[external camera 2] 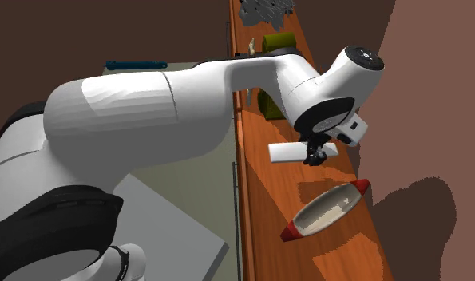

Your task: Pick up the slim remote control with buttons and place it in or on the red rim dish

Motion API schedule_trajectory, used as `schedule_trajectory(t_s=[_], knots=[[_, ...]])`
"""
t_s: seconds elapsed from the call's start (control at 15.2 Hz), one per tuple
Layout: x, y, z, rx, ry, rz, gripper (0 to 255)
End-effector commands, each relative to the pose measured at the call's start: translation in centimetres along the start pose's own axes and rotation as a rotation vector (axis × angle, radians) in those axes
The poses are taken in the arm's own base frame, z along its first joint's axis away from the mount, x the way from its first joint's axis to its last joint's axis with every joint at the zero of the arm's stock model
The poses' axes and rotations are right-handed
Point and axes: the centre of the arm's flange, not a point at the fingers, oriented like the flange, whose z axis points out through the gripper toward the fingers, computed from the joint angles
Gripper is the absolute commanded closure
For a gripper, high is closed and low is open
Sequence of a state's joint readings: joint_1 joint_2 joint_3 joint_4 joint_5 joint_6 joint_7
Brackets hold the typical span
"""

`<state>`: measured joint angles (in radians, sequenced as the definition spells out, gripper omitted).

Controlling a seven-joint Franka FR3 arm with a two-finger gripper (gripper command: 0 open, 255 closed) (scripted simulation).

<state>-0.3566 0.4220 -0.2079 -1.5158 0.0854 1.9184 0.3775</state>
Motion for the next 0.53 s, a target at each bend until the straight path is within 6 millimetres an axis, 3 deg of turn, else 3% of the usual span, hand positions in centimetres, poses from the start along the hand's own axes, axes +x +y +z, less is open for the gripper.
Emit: schedule_trajectory(t_s=[0.0, 0.2, 0.46], knots=[[-0.1, 0.0, -1.0, 0.000, 0.000, 0.000, 255], [-0.1, 0.0, -2.6, 0.000, 0.000, 0.000, 255], [1.6, 5.0, -2.6, 0.000, 0.000, 0.000, 255]])
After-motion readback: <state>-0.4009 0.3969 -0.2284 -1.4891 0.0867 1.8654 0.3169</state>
